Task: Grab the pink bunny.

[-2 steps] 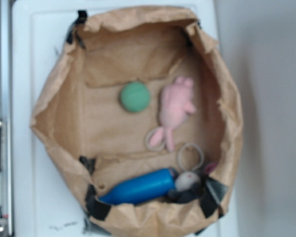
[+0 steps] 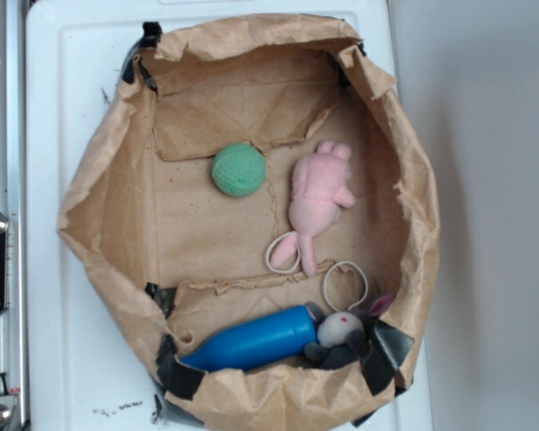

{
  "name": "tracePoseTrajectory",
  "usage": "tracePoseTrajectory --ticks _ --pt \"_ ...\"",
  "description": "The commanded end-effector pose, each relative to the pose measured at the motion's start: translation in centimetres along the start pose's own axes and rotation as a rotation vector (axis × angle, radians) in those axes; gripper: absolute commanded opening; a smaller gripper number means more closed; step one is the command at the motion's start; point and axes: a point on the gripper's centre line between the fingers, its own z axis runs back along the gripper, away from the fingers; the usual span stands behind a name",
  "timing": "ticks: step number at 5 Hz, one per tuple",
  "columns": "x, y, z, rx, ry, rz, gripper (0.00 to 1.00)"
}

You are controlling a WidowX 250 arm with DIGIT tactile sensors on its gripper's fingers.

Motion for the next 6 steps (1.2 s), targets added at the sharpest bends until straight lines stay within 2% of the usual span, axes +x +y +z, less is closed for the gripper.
tracePoseTrajectory --ticks 1,2,3,4,5,6 --pt "8.2 1.8 -1.2 -0.014 -0.032 0.015 1.00" --pt "10.3 2.1 -1.3 -0.003 -0.106 -0.035 1.00" --pt "10.8 2.6 -2.0 -0.015 -0.193 -0.196 1.00" --pt "11.5 3.6 -3.7 0.022 -0.201 -0.361 1.00" --pt "12.2 5.1 -4.9 0.077 -0.181 -0.267 1.00" --pt "14.5 6.1 -6.5 0.134 -0.167 -0.024 1.00"
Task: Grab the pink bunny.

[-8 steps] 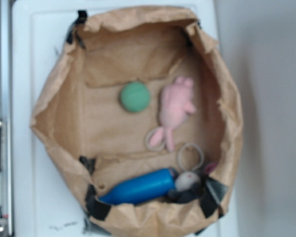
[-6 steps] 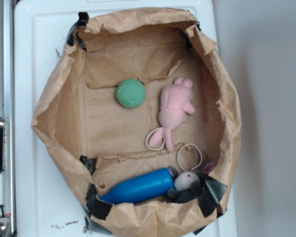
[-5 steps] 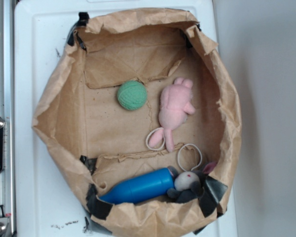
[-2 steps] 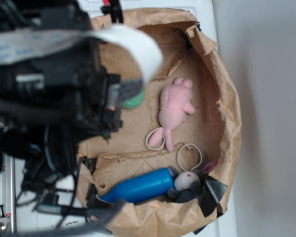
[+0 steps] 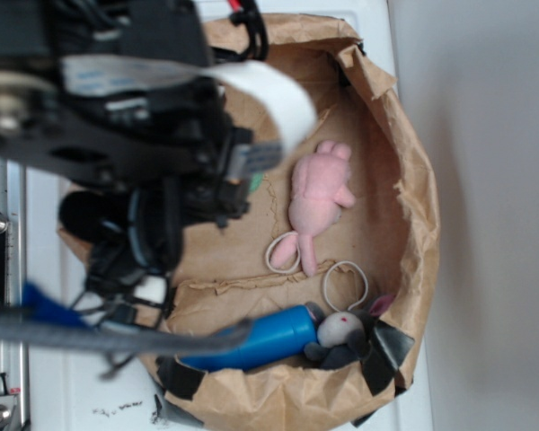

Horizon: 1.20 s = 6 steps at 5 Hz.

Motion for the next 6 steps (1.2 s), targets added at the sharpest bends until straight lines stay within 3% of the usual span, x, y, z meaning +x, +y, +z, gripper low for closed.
tracePoseTrajectory --ticks 1,2,3,5,6 --pt "3.5 1.6 -1.2 0.209 0.020 0.471 1.00" --pt "5.4 1.6 -1.3 0.317 0.049 0.699 1.00" --pt "5.5 2.7 -1.4 0.233 0.104 0.976 1.00" --pt "5.5 2.7 -1.4 0.233 0.104 0.976 1.00" --pt "3.3 2.0 4.2 -0.026 -0.085 0.824 1.00"
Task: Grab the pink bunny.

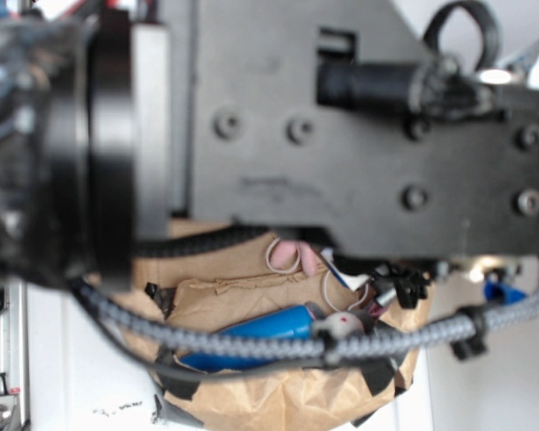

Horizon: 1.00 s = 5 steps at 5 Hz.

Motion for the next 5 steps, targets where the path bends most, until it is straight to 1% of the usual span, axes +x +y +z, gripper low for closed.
tracePoseTrajectory --ticks 1,2,3,4,5 --pt "-1.1 4.0 5.6 -0.396 -0.181 -0.044 1.00" --pt "-2.0 4.0 4.3 -0.408 -0.267 0.055 1.00" --pt "-1.3 2.7 2.7 -0.361 -0.221 0.082 1.00" --pt "-1.0 0.8 0.9 -0.321 -0.196 0.132 1.00" --pt "-0.5 0.0 -0.8 -0.279 -0.165 0.169 1.00"
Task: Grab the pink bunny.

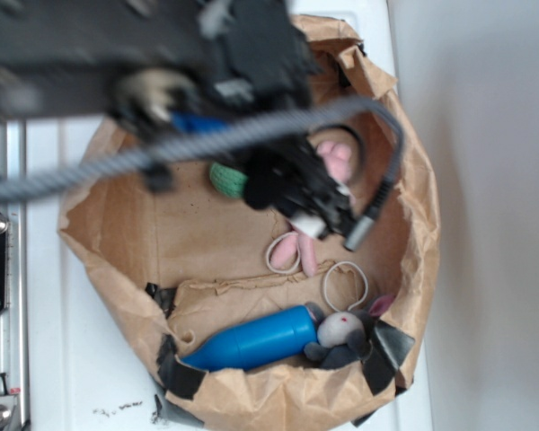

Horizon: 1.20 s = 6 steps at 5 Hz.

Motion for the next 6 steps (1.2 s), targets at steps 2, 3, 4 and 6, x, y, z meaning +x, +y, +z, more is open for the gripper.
tracePoseTrajectory --ticks 2,3,4,6 --pt "0.5 -0.7 -3.7 0.100 0.042 0.099 1.00" --pt "-0.7 -1.0 -4.7 0.066 0.045 0.172 1.00" --pt "-1.1 -1.7 -5.9 0.011 0.020 0.194 1.00" --pt "-0.3 -2.7 -10.1 0.060 0.003 0.227 1.00"
